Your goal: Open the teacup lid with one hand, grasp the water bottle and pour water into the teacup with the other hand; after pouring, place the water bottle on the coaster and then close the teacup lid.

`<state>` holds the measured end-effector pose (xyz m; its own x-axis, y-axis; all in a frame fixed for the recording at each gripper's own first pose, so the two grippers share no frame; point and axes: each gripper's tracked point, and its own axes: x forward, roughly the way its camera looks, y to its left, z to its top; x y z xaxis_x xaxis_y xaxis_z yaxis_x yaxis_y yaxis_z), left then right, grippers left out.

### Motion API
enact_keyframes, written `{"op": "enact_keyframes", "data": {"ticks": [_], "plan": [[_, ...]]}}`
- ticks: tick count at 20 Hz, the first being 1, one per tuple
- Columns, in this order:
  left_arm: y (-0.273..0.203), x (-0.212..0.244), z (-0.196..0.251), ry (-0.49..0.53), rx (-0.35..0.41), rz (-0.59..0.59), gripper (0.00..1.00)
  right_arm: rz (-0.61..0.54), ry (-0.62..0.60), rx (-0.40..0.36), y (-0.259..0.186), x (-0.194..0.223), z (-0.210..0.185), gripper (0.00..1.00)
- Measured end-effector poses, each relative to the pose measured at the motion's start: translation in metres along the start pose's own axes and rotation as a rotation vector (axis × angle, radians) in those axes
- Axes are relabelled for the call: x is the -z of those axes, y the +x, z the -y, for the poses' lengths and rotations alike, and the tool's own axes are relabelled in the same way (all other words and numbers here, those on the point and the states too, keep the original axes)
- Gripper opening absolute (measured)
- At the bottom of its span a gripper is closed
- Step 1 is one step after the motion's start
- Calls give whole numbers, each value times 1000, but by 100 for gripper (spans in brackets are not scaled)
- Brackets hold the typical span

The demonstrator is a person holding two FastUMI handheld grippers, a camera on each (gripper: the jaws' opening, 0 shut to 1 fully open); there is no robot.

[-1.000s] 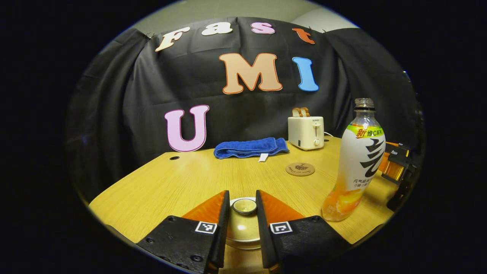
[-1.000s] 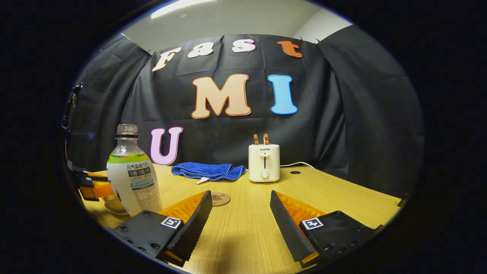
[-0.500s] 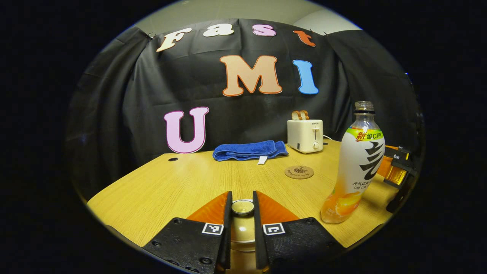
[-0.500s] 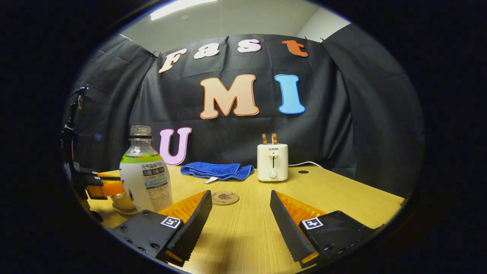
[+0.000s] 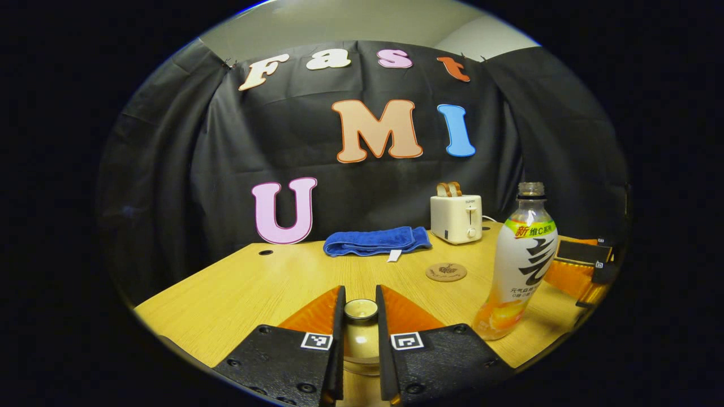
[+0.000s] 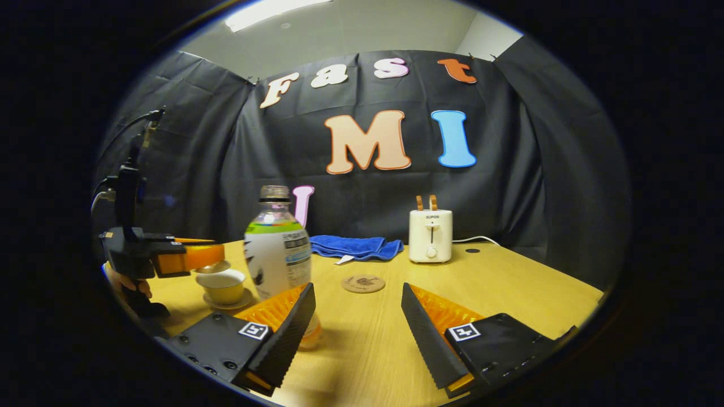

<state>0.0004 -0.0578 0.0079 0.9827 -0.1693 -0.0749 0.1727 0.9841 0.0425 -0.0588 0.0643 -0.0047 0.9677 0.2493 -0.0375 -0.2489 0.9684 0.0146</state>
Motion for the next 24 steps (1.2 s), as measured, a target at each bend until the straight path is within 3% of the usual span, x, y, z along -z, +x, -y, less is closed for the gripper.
{"op": "enact_keyframes", "data": {"ticks": [1, 10, 13, 15, 17, 20, 24], "plan": [[-2, 0, -1, 1, 1, -4, 23, 1, -2, -20, -3, 0, -7, 95], [-15, -5, -14, -9, -17, 16, 22, -13, -10, -110, -6, 3, -48, 100], [-18, -4, -20, -25, -24, 19, 22, -29, -2, -135, 0, 6, -63, 95], [-20, -4, -24, -33, -31, 23, 23, -40, -4, -134, 7, 8, -67, 100], [-21, -3, -30, -38, -41, 23, 22, -53, -4, -128, 14, 10, -70, 95], [-23, -3, -37, -43, -55, 26, 23, -65, -7, -127, 22, 12, -74, 100], [-23, -2, -41, -53, -60, 23, 22, -79, -7, -130, 31, 13, -78, 95]]}}
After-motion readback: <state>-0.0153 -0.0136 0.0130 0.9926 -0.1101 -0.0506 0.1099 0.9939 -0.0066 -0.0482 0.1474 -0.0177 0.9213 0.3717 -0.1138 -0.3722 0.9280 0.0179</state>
